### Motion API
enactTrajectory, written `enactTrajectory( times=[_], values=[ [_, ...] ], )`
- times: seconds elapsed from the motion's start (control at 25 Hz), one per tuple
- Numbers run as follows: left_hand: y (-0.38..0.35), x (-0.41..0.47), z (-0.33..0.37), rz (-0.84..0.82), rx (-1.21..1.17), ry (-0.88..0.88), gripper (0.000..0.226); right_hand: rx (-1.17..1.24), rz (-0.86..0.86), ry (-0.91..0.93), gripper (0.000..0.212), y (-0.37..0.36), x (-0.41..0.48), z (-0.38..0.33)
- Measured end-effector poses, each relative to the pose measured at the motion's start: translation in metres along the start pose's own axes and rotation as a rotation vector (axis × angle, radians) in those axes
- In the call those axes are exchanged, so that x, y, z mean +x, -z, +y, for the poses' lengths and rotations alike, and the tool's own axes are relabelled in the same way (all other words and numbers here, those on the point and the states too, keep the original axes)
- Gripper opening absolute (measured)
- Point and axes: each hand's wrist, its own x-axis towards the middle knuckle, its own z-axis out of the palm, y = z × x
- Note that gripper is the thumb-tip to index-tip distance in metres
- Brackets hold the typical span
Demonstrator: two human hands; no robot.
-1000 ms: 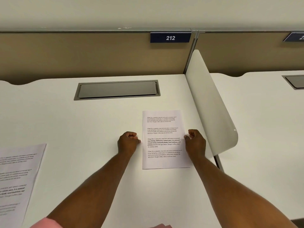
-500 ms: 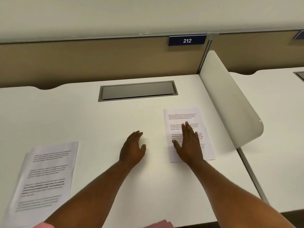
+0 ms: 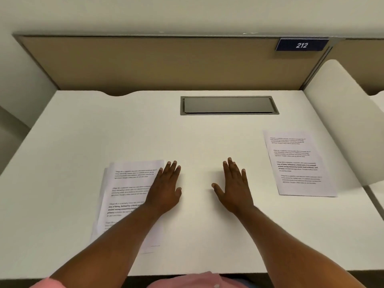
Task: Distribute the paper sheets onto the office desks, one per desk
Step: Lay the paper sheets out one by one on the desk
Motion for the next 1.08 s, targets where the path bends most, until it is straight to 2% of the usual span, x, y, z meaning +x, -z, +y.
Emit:
enactTrajectory(
  times=[0.2, 0.4, 0.56, 0.72, 0.92, 1.08],
  values=[
    [0.017, -0.053, -0.071, -0.001, 0.047, 0.105, 0.082, 0.014, -0.049, 0.072, 0.085, -0.037, -0.004, -0.081],
    [0.037, -0.091, -0.128, 0.174, 0.048, 0.364, 0.071, 0.037, -0.114, 0.151, 0.082, -0.065, -0.004, -0.139],
    [0.048, -0.101, -0.146, 0.162, 0.071, 0.577, 0.062, 0.029, -0.147, 0.200, 0.074, -0.077, -0.003, -0.162],
    [0.051, -0.101, -0.145, 0.148, -0.068, 0.739, 0.061, 0.011, -0.161, 0.205, 0.071, -0.080, -0.002, -0.170],
    [0.057, -0.091, -0.148, 0.215, -0.346, 0.888, 0.063, 0.021, -0.152, 0.193, 0.069, -0.079, -0.003, -0.174],
    [0.063, -0.084, -0.152, 0.252, -0.493, 0.999, 0.050, 0.042, -0.171, 0.181, 0.068, -0.078, -0.003, -0.177]
  ],
)
